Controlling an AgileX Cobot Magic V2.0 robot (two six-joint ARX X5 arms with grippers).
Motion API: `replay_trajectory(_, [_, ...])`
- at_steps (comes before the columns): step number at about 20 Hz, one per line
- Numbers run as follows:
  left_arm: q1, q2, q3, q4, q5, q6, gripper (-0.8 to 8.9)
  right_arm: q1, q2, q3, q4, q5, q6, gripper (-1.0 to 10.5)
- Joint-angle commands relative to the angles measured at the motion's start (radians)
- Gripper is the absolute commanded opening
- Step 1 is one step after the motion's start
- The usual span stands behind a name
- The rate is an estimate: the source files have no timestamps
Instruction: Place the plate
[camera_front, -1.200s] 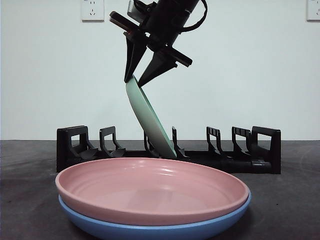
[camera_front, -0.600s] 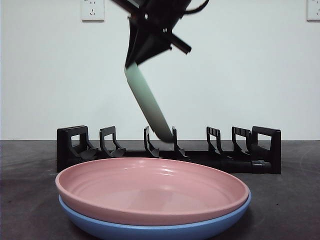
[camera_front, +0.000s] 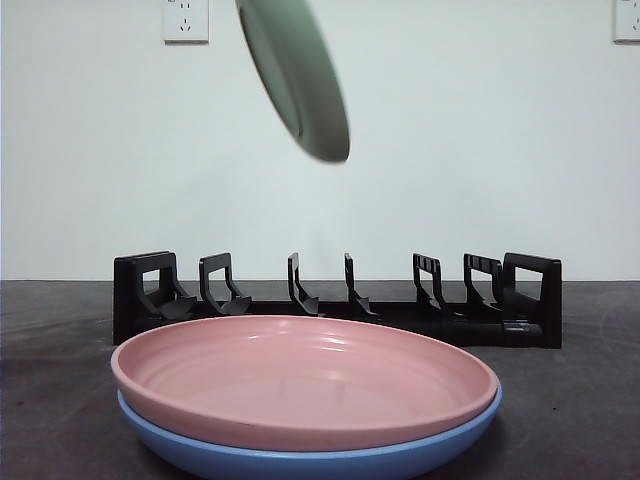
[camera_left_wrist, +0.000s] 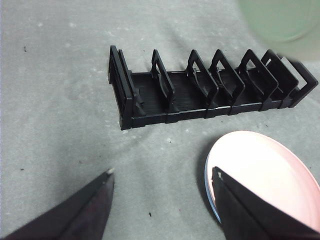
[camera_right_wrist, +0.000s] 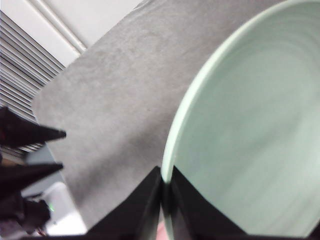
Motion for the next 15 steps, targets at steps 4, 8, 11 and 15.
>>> replay_trajectory(4, [0.000, 0.001, 0.015, 0.032, -0.002, 0.007, 3.04, 0.093, -0.142, -0.106, -0.014, 0.198, -0.115, 0.2])
replay_trajectory(8, [0.000, 0.001, 0.015, 0.059, -0.002, 0.006, 3.04, 0.216, -0.298, -0.414, 0.137, 0.361, -0.163, 0.2])
replay_trajectory(11, [0.000, 0.001, 0.015, 0.068, -0.002, 0.005, 3.04, 0.344, -0.372, -0.599, 0.174, 0.543, -0.221, 0.2])
replay_trajectory(15, [0.000, 0.002, 0.015, 0.071, -0.002, 0.005, 3.04, 0.504, -0.410, -0.772, 0.188, 0.703, -0.269, 0.2])
